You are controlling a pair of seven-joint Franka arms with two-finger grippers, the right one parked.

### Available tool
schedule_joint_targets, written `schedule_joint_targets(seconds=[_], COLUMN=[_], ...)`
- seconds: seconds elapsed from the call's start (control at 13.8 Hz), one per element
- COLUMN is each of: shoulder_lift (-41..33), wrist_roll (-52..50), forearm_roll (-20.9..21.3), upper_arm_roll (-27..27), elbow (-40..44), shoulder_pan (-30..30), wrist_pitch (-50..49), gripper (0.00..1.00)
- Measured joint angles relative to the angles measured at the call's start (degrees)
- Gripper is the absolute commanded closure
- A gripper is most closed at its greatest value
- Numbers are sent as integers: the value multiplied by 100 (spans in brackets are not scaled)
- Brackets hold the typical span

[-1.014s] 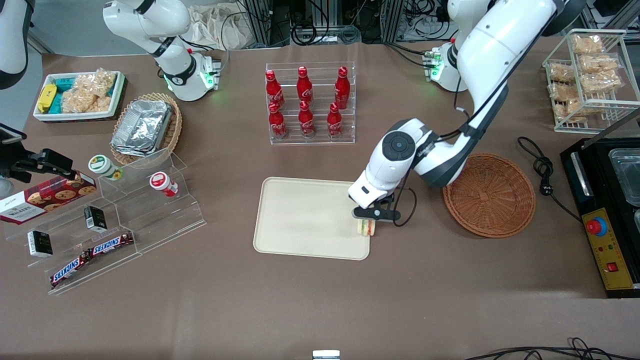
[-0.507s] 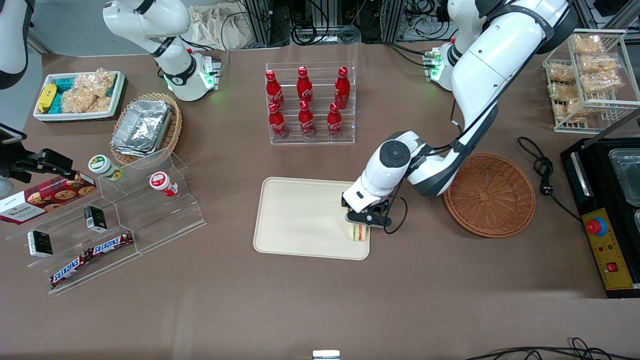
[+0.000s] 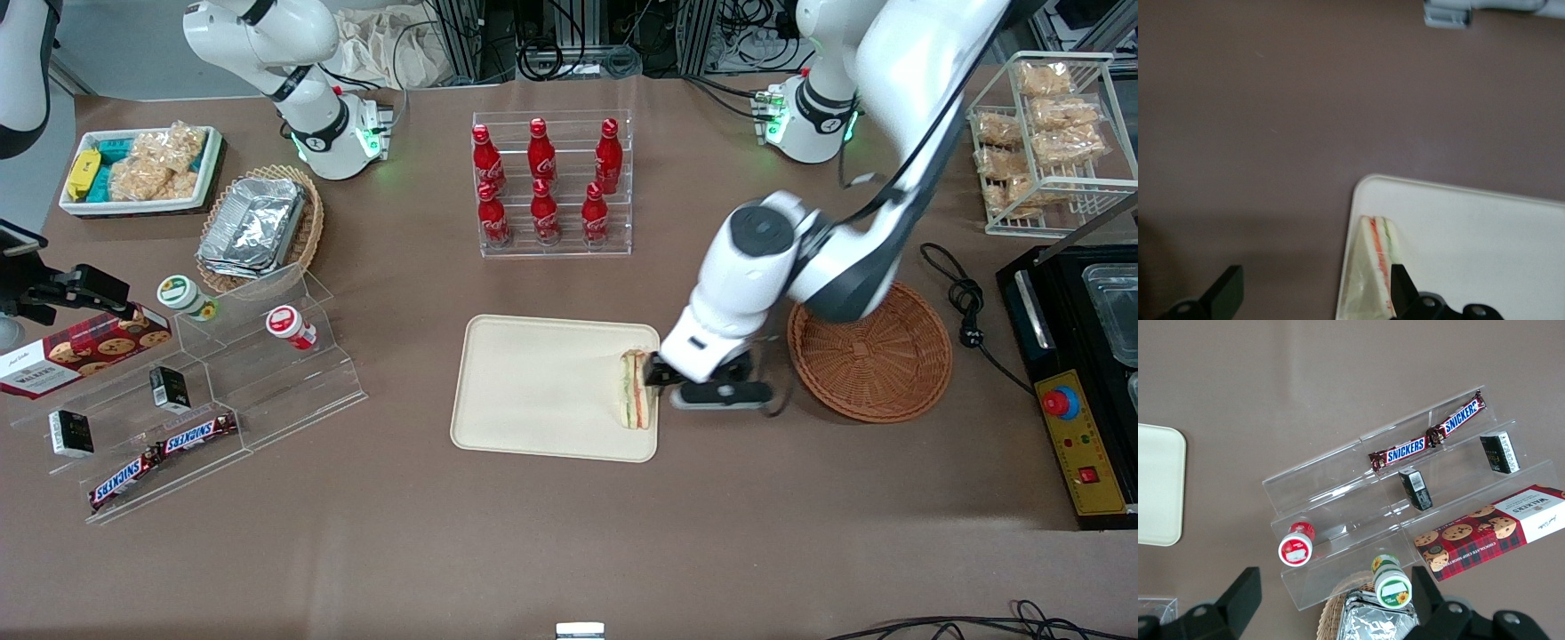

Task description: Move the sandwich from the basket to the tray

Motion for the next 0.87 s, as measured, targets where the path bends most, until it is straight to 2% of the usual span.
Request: schedule_joint_targets(seconds=[0.22,0.51,0.65,0.8,0.87], shoulder_lift=[-978,-1545,-1773,-2056,-2216], wrist_roll=[135,1280,2132,3052,3374], forearm_roll=[-497,-1389,-1916,-2425,-2529], upper_arm_roll=[5,122,689,1628,2069], elbow=[41,127,282,379,383], shoulder_pan=[393,818,813,576,409], wrist_pitch=[-906,-1960,-2748,-3522,-3827], gripper=[1,1,1,1,1])
